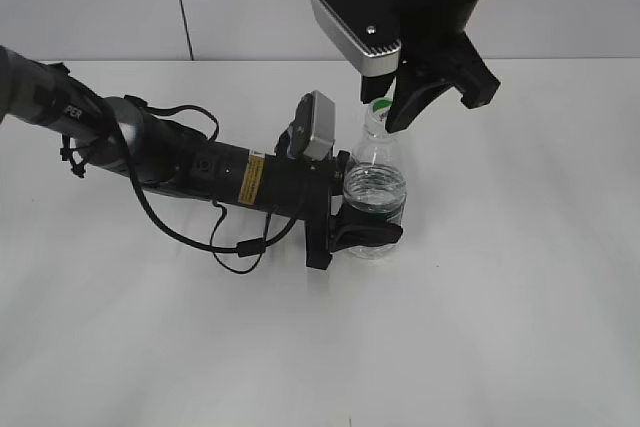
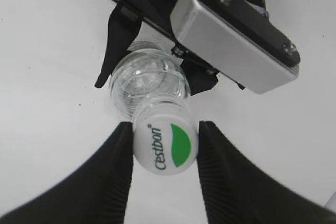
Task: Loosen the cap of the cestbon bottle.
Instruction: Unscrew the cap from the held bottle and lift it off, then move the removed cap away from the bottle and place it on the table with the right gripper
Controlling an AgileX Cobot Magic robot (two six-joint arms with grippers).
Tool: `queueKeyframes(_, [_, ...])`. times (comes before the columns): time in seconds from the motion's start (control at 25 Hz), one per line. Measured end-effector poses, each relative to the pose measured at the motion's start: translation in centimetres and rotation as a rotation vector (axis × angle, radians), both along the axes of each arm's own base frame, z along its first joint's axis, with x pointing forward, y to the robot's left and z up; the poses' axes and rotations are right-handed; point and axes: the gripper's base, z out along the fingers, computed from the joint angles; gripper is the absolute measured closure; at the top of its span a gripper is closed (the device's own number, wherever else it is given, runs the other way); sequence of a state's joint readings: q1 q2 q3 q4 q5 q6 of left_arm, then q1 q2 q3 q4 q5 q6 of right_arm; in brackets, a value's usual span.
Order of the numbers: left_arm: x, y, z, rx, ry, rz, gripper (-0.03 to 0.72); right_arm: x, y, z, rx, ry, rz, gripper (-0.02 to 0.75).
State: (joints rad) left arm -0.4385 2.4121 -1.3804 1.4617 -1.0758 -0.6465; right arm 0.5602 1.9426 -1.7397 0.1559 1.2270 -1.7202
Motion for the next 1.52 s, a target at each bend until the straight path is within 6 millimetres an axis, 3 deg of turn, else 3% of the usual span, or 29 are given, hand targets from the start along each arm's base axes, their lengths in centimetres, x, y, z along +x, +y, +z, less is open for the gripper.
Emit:
queueKeyframes(0.36, [0.0,0.0,0.1,0.001,-0.004,-0.004,0.286,-0.2,-0.3,3.0,0.045,-0.068,-0.073,0.449])
queueKeyframes(0.64, [0.0,0.0,0.1,0.000,-0.006,-0.004,0.286,-0.7,-1.1,4.7,0.108,-0.019,-0.477,0.449])
queueKeyframes(0.8, [0.0,0.0,0.1,0.000,-0.006,-0.004,0.286,0.0,-2.4,4.9,0.150,0.030,-0.802,0.450])
queueKeyframes(0.96, [0.0,0.0,0.1,0.001,-0.006,-0.004,0.286,1.5,-5.5,4.3,0.190,0.100,-1.109,0.450])
queueKeyframes(1.2, [0.0,0.0,0.1,0.000,-0.006,-0.003,0.286,3.7,-12.3,2.8,0.224,0.188,-1.582,0.450])
queueKeyframes(1.32, [0.0,0.0,0.1,-0.002,-0.005,0.000,0.286,4.2,-15.2,2.1,0.220,0.208,-1.714,0.451])
queueKeyframes(1.52, [0.3,0.0,0.2,-0.013,0.001,0.027,0.286,3.7,-18.3,-0.8,0.150,0.270,-1.864,0.451])
